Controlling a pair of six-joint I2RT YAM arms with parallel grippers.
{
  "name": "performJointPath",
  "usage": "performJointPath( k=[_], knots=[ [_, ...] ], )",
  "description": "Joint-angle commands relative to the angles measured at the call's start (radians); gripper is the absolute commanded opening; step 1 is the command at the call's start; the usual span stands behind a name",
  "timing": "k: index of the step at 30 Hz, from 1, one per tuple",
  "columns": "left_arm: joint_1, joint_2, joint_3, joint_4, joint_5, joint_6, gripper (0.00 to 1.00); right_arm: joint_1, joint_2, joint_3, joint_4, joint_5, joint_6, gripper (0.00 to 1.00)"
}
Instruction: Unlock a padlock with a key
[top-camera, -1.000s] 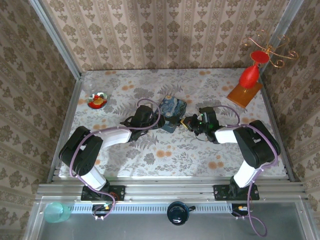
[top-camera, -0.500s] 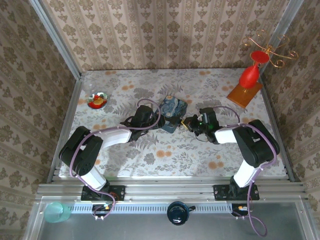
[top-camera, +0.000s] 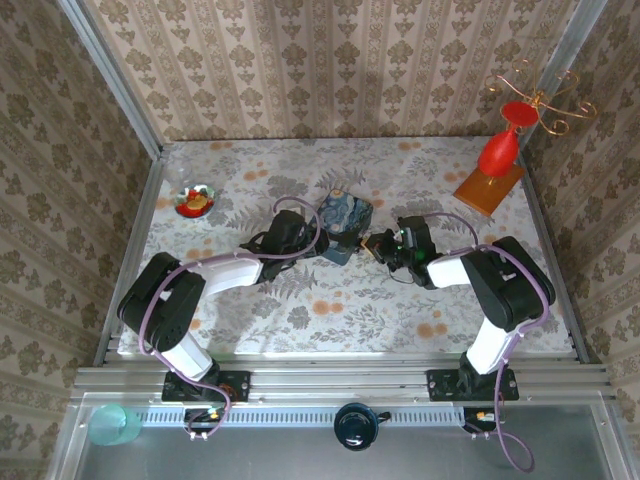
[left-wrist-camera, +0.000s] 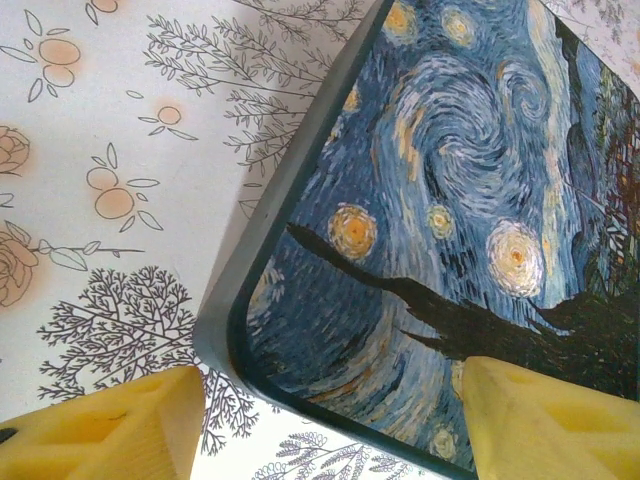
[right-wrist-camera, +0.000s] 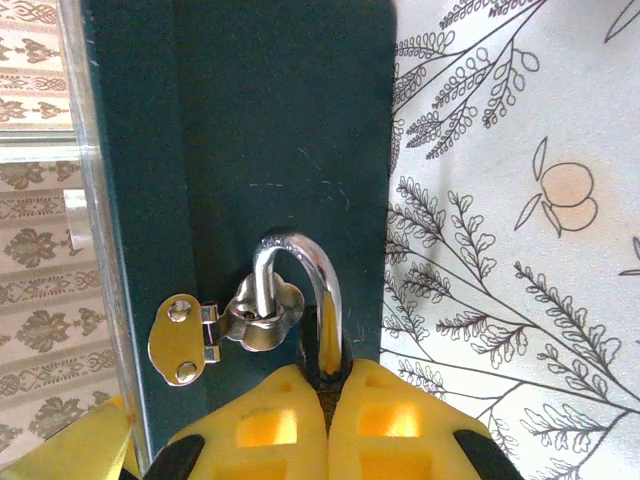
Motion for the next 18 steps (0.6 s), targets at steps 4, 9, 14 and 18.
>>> performJointPath(
  k=[4, 9, 14, 18],
  knots=[
    [0.0, 0.035, -0.042, -0.183, -0.017, 0.008, 0.68, 0.027, -0.004, 0.007, 0.074, 0.048, 0.026, 0.0],
    [0.0, 0.037, -0.042, -0.184, -0.014, 0.011, 0.68, 0.039, -0.02, -0.008, 0.102, 0.065, 0.033, 0.0],
    [-0.001, 0.033, -0.042, -0.186, -0.012, 0.011, 0.68, 0.049, 0.005, -0.008, 0.158, 0.054, 0.071, 0.0],
    [-0.001, 0.031, -0.042, -0.184, -0.011, 0.01, 0.68, 0.117, 0.006, 0.018, 0.109, 0.084, 0.041, 0.0]
  ],
)
